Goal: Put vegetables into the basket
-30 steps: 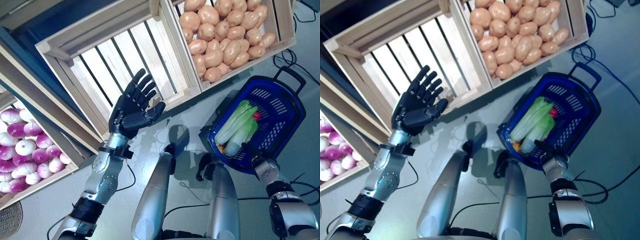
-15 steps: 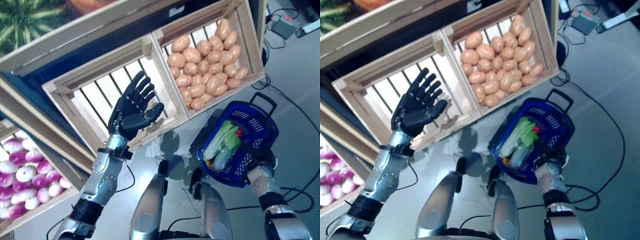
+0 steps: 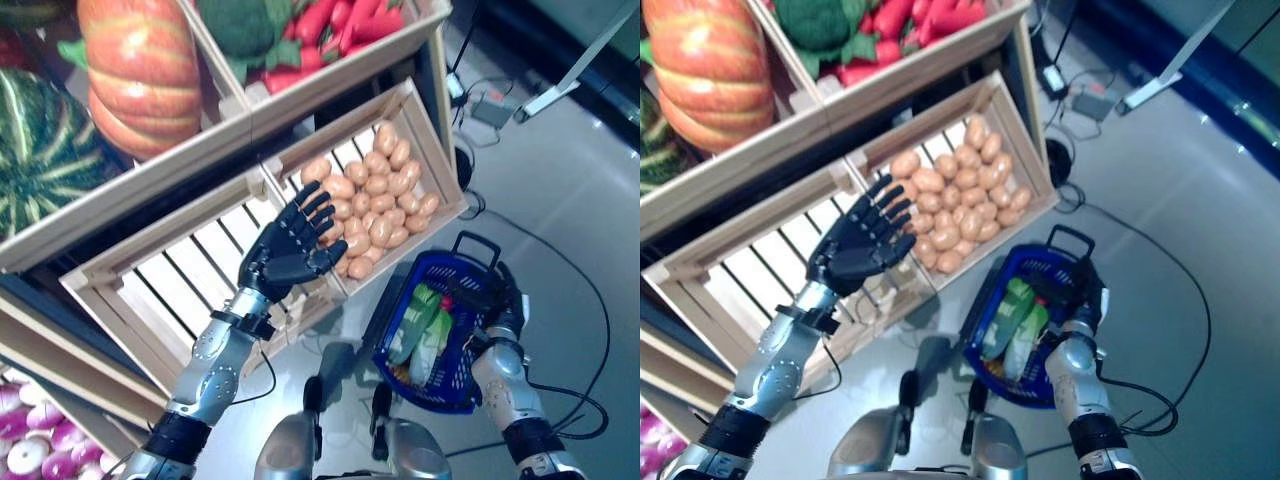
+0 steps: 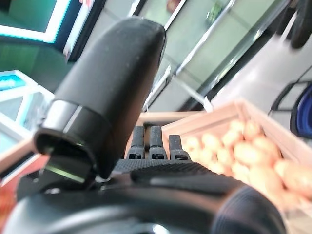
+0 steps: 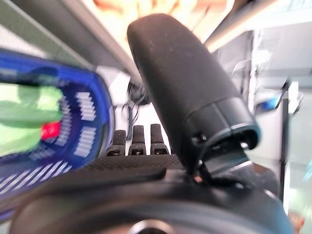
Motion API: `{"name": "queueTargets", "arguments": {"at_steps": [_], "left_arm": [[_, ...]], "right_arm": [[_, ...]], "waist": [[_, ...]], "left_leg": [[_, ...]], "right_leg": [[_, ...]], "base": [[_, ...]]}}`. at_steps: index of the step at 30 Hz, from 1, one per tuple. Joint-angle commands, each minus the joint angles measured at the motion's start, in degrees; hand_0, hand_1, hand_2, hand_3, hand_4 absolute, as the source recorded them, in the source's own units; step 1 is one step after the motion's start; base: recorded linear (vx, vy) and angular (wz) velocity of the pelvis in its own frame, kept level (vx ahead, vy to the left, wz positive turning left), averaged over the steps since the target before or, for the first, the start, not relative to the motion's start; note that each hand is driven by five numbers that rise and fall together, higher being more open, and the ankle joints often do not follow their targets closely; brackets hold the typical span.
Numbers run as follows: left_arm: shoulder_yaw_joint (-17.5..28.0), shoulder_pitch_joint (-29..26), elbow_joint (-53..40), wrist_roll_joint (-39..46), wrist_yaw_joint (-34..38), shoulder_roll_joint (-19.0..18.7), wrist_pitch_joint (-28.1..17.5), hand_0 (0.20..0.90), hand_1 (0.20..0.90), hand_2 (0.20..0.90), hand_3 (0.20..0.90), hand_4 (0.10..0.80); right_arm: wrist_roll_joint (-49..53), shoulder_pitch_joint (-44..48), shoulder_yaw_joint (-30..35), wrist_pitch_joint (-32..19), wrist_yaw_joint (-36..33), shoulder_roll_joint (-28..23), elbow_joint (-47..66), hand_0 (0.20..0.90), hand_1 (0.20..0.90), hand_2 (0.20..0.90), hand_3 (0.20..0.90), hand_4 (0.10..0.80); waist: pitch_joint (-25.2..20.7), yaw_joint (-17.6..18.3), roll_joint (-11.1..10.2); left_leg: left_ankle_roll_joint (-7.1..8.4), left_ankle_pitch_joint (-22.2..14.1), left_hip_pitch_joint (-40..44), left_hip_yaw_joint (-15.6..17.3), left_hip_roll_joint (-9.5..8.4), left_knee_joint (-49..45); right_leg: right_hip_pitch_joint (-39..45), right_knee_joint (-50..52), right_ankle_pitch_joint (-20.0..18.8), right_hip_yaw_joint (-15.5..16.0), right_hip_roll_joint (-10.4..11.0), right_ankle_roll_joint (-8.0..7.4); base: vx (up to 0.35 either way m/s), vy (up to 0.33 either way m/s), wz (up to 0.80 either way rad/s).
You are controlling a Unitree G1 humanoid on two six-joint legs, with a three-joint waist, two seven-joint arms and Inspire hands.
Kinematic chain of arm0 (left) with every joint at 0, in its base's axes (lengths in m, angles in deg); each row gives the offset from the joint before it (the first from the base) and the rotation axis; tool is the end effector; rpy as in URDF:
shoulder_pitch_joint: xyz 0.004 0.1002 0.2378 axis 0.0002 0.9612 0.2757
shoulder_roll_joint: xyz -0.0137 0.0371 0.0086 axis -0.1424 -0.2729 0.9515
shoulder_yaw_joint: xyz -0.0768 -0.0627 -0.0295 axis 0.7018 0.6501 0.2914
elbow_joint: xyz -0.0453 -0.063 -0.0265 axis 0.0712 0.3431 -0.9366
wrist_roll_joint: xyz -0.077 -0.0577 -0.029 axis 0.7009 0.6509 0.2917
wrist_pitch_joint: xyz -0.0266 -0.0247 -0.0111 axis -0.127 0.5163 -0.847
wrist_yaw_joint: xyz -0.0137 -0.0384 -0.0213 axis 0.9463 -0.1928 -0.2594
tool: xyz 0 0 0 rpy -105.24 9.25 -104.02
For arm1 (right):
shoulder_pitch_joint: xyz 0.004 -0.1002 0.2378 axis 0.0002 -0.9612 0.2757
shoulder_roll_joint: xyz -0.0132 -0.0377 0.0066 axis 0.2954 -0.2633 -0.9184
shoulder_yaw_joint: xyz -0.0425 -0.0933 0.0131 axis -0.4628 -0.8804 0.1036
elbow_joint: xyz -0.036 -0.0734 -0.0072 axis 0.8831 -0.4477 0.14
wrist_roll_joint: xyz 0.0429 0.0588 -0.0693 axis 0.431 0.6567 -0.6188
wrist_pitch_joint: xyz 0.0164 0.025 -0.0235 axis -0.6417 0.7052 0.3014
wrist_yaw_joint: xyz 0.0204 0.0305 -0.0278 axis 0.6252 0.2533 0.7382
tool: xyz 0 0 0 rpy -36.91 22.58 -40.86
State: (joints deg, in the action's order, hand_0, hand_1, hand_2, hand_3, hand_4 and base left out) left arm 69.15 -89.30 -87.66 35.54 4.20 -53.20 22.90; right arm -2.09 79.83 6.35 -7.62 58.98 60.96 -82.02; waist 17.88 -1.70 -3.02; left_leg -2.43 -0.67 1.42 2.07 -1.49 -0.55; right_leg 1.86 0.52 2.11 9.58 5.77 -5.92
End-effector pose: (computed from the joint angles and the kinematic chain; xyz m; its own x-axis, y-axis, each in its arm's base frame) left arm 0.2241 0.1777 0.0631 0.8844 -0.4375 0.1624 0.4637 0.7846 -0.4116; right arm 0.2164 -0.1935 0.0007 0.8933 -0.3733 -0.2504 0.4116 0.9031 0.1221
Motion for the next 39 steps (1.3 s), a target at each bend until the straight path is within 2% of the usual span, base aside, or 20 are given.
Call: {"name": "queueTargets", "arguments": {"at_steps": [1, 5, 7, 12, 14, 16, 18, 21, 22, 27, 30, 33, 39], "left_arm": [[-2.3, 2.9, 1.2, 1.6, -6.1, 4.1, 4.0, 0.9, 0.9, 0.9, 0.9, 0.8], [-6.2, 3.9, 5.8, -6.4, -8.5, 2.8, 3.9, 0.9, 0.9, 0.9, 0.9, 0.8], [-7.6, 3.9, 11.1, -9.9, -8.7, 2.6, 6.2, 0.9, 0.9, 0.9, 0.9, 0.8], [-10.0, 3.0, 22.4, -20.4, -5.3, 1.9, 4.8, 0.9, 0.9, 0.9, 0.9, 0.8], [-10.1, 2.6, 26.4, -20.0, -3.2, 2.3, 8.2, 0.9, 0.9, 0.9, 0.9, 0.8], [-9.5, 2.3, 34.0, -26.4, -4.0, 3.8, 5.2, 0.9, 0.9, 0.9, 0.9, 0.8], [-9.0, 2.2, 38.5, -26.9, -2.5, 4.9, 6.2, 0.9, 0.9, 0.9, 0.9, 0.8], [-8.0, 2.0, 45.0, -32.5, -1.7, 6.4, 4.4, 0.9, 0.9, 0.9, 0.9, 0.8], [-8.4, 1.8, 48.3, -35.2, 1.1, 6.9, 3.9, 0.9, 0.9, 0.9, 0.9, 0.8], [-6.0, 1.8, 57.1, -37.2, 6.4, 9.0, 4.7, 0.9, 0.9, 0.9, 0.9, 0.8], [-7.0, 3.1, 60.0, -44.3, 7.1, 9.3, 4.6, 0.9, 0.9, 0.9, 0.9, 0.8], [-7.8, 3.1, 62.1, -45.6, 7.8, 9.2, 6.8, 0.9, 0.9, 0.9, 0.9, 0.8], [-8.6, 3.3, 64.1, -49.8, 9.1, 9.7, 8.6, 0.9, 0.9, 0.9, 0.9, 0.8]], "right_arm": [[-7.8, -2.5, -1.9, -2.6, 5.8, -2.7, 0.6, 0.9, 0.9, 0.9, 0.9, 0.8], [-8.2, -3.5, -4.8, 0.3, 10.9, -2.9, -0.1, 0.9, 0.9, 0.9, 0.9, 0.8], [-12.0, -3.9, -7.2, 2.9, 12.9, -3.2, -2.1, 0.9, 0.9, 0.9, 0.9, 0.8], [-14.4, -4.4, -10.7, 6.7, 16.1, -3.0, -7.7, 0.9, 0.9, 0.9, 0.9, 0.8], [-15.7, -4.5, -11.6, 8.7, 16.5, -2.6, -10.5, 0.9, 0.9, 0.9, 0.9, 0.8], [-17.0, -4.9, -12.1, 8.2, 17.6, -1.8, -16.4, 0.9, 0.9, 0.9, 0.9, 0.8], [-17.6, -5.1, -12.2, 8.9, 18.4, -1.1, -20.0, 0.9, 0.9, 0.9, 0.9, 0.8], [-16.3, -5.1, -11.3, 10.1, 18.5, 0.0, -26.5, 0.9, 0.9, 0.9, 0.9, 0.8], [-15.3, -4.9, -10.5, 11.2, 17.8, 0.6, -30.6, 0.9, 0.9, 0.9, 0.9, 0.8], [-11.4, -5.0, -6.7, 12.4, 13.9, 2.1, -38.3, 0.9, 0.9, 0.9, 0.9, 0.8], [-14.3, -5.6, -6.0, 12.2, 14.9, 2.5, -40.4, 0.9, 0.9, 0.9, 0.9, 0.8], [-15.6, -5.4, -6.8, 12.8, 15.9, 2.4, -40.6, 0.9, 0.9, 0.9, 0.9, 0.8], [-17.5, -5.4, -8.3, 12.9, 17.3, 3.0, -40.4, 0.9, 0.9, 0.9, 0.9, 0.8]], "waist": [[-8.6, 0.5, 1.8], [-9.3, 1.3, 1.9], [-9.6, 1.6, 2.0], [-9.8, 2.2, 2.3], [-9.8, 2.4, 2.3], [-10.0, 2.3, 2.3], [-10.2, 2.4, 2.2], [-10.4, 2.2, 2.2], [-10.5, 2.1, 2.2], [-10.8, 1.8, 2.3], [-11.2, 1.8, 2.5], [-11.3, 2.0, 2.7], [-12.0, 2.2, 2.9]], "left_leg": [[3.69, -0.9, -1.3, 1.4, 0.88, -0.2], [3.64, -1.3, 0.1, 2.1, 1.02, 0.3], [3.5, -1.8, 0.8, 2.5, 0.95, 0.4], [3.38, -2.2, 2.0, 3.2, 1.22, 1.1], [3.32, -2.2, 2.3, 3.3, 1.2, 1.2], [3.2, -2.4, 2.9, 3.3, 1.17, 1.4], [3.24, -2.4, 3.2, 3.3, 1.25, 1.6], [3.37, -2.4, 3.5, 3.4, 1.3, 1.7], [3.46, -2.3, 3.6, 3.4, 1.35, 1.7], [3.47, -2.4, 4.4, 3.3, 1.38, 2.0], [3.55, -2.6, 4.8, 3.2, 1.51, 2.3], [3.55, -2.7, 4.8, 3.1, 1.58, 2.2], [3.49, -3.0, 5.3, 2.9, 1.55, 2.3]], "right_leg": [[-1.2, -0.5, -4.6, 0.0, 0.7, -0.37], [-0.2, -1.2, -4.8, -0.5, 0.8, -0.95], [0.3, -1.7, -4.8, -0.6, 1.0, -1.32], [0.8, -1.8, -4.5, -0.8, 1.1, -1.85], [1.0, -1.9, -4.5, -0.9, 1.1, -1.98], [1.7, -2.1, -4.4, -0.7, 1.1, -2.03], [1.9, -2.3, -4.4, -0.7, 1.1, -2.09], [2.5, -2.7, -4.5, -0.3, 1.1, -2.05], [2.7, -2.8, -4.4, -0.1, 1.1, -1.95], [3.8, -3.2, -4.2, 0.4, 0.9, -1.74], [4.1, -3.5, -4.0, 0.3, 0.8, -1.67], [4.1, -3.3, -3.7, 0.2, 0.7, -1.6], [4.4, -3.4, -3.2, -0.1, 0.7, -1.37]], "base": [[0.038, 0.035, -0.03], [0.018, 0.008, -0.12], [0.01, 0.001, -0.18], [-0.003, -0.001, -0.07], [0.0, 0.0, 0.0], [0.0, 0.0, 0.0], [0.0, 0.0, 0.0], [0.0, 0.0, 0.0], [0.0, 0.0, 0.0], [0.023, -0.001, 0.0], [0.037, 0.003, 0.0], [0.0, 0.0, 0.0], [0.021, 0.004, -0.01]]}}
